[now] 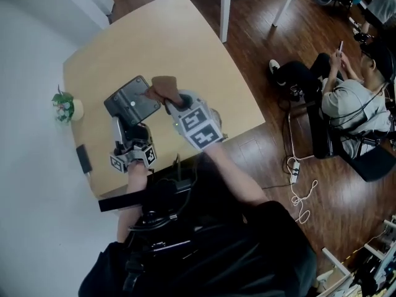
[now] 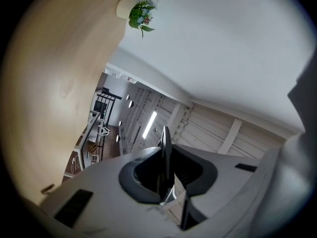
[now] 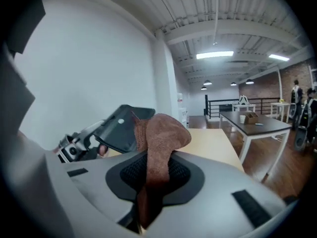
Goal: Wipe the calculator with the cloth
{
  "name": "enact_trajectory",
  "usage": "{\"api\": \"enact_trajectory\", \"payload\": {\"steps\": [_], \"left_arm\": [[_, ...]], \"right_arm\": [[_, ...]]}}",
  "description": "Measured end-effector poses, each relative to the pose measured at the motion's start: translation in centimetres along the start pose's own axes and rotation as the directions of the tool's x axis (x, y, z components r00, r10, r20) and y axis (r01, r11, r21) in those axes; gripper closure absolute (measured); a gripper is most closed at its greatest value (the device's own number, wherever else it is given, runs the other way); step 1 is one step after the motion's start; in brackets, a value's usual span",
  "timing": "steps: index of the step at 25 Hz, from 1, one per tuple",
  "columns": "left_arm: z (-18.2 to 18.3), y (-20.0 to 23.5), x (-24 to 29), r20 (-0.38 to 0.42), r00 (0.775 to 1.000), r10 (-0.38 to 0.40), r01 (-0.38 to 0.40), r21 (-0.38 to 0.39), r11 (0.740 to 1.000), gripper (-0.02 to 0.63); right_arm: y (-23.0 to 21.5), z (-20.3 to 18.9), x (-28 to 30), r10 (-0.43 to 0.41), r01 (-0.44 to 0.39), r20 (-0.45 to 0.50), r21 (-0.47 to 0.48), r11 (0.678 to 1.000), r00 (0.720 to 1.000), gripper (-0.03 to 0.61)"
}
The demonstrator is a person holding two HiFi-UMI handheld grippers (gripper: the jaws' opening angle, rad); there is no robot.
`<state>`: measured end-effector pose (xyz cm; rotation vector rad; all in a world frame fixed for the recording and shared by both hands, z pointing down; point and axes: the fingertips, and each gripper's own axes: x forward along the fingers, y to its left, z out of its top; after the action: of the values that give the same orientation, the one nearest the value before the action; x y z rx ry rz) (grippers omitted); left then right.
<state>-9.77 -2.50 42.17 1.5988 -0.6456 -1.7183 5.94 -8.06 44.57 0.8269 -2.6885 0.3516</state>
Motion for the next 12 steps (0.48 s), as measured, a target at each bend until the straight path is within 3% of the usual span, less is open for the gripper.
{"api": "enact_trajectory", "payload": {"steps": [3,5,8,12], "left_arm": [[-0.6,0.2,0.3,-0.038,0.999,0.020,-0.019,0.019,1.000,0.543],[-0.9,0.5,0.4,-0.067,0.997,0.043,-0.040,0.034,0.999,0.543],[-1.5,0.9,0.4,-0.103,0.993,0.063,-0.058,0.047,0.997,0.543],[-3.4,0.7,0.9,-0.179,0.982,0.062,-0.050,0.073,0.996,0.543]], "right_arm": [[-3.0,-0.6,-1.1,-0.079,0.079,-0.018,0.026,0.997,0.997,0.517],[-2.7,2.2,-2.1,-0.108,0.112,0.044,-0.105,0.988,0.993,0.517],[0.8,8.3,-1.9,-0.046,0.108,0.179,-0.349,0.931,0.983,0.515],[3.4,11.7,0.8,-0.003,0.103,0.201,-0.487,0.868,0.980,0.515]]}}
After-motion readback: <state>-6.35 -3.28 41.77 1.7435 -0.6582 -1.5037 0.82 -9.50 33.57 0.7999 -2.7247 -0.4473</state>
